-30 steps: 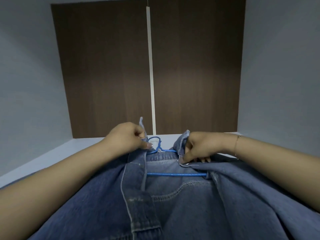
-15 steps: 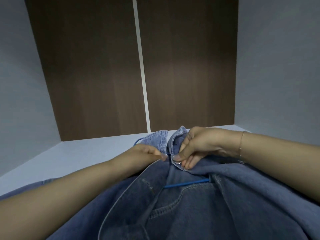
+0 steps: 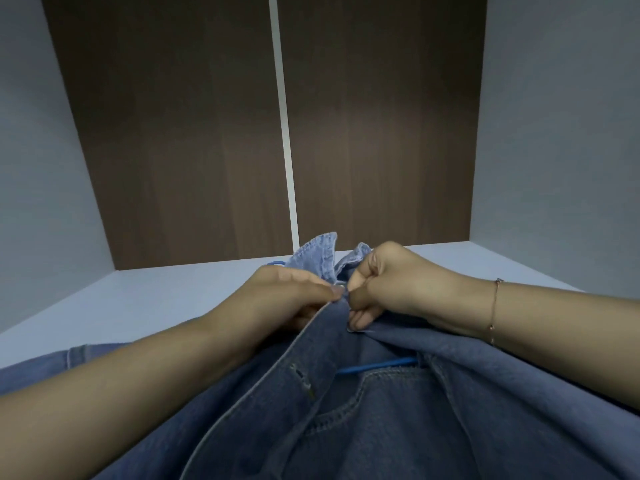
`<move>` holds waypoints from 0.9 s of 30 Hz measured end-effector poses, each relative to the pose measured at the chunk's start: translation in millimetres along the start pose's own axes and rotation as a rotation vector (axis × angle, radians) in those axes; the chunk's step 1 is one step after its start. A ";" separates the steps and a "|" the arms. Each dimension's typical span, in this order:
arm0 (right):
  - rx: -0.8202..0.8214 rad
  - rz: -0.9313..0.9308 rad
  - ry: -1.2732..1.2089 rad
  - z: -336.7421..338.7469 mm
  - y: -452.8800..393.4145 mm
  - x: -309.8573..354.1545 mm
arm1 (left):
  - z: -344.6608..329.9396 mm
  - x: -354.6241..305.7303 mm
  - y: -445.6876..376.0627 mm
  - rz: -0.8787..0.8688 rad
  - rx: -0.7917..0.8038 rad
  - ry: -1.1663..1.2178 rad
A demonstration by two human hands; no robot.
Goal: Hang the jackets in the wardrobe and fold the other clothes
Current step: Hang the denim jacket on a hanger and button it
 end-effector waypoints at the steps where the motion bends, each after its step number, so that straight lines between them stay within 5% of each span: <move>1: 0.007 -0.005 -0.008 0.0 -0.1 -1.5 | 2.0 2.0 1.3 -0.006 -0.029 -0.017; 14: -0.069 0.194 0.495 3.1 7.0 11.2 | 4.2 14.6 4.9 0.088 -0.078 -0.056; 20: 0.091 0.213 0.262 0.8 9.7 11.5 | 3.1 16.1 6.0 0.105 -0.076 -0.024; 27: 0.054 0.302 0.249 0.8 19.0 14.6 | -0.7 20.2 6.6 0.136 -0.067 0.063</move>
Point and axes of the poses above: each hand's wrist, its own y-axis away from the middle knuckle, its own z-axis out of the back of the hand, x = y × z, the point moved 10 cm from there along -y, towards the middle knuckle, and after that the axes turned 15 degrees about -z, right-handed, at the moved point
